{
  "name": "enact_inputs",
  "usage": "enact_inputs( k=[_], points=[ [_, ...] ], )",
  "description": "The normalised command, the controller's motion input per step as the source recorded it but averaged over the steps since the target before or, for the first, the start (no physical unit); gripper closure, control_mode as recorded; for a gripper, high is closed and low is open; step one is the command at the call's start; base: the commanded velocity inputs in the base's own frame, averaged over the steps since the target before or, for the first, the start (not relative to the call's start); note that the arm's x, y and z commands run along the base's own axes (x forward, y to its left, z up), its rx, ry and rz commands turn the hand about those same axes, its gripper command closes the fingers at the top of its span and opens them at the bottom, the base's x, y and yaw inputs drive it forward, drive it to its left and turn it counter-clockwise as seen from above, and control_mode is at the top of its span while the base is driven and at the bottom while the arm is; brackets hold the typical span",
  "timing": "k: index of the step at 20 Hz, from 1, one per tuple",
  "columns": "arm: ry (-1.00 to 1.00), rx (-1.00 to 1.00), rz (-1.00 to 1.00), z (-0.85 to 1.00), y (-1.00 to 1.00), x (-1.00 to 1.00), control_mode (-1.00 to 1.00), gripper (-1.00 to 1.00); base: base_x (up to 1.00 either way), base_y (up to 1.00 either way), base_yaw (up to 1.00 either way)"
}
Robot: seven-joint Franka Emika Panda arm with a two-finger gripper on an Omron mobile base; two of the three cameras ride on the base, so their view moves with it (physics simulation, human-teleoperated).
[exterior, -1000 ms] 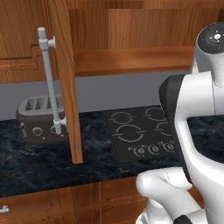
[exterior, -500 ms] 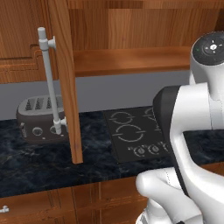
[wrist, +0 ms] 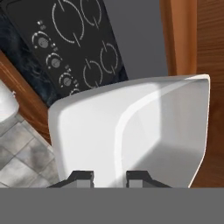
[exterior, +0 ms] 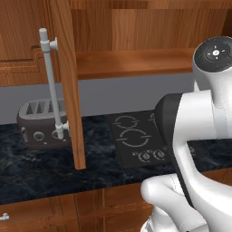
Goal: Retrieve the tupperware from the cabinet, then place the raw meat into the tupperware to avoid contamination.
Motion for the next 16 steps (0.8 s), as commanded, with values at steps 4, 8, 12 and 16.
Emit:
enact_inputs(
  k=[4, 8, 12, 16],
  points=[
    [0.0, 0.0, 0.0, 0.0, 0.0, 0.0, 1.0, 1.0, -0.14, 0.0, 0.0],
    [0.0, 0.0, 0.0, 0.0, 0.0, 0.0, 1.0, 1.0, -0.25, 0.0, 0.0],
    [0.0, 0.0, 0.0, 0.0, 0.0, 0.0, 1.0, 1.0, -0.34, 0.0, 0.0],
    [0.0, 0.0, 0.0, 0.0, 0.0, 0.0, 1.0, 1.0, -0.45, 0.0, 0.0]
  ],
)
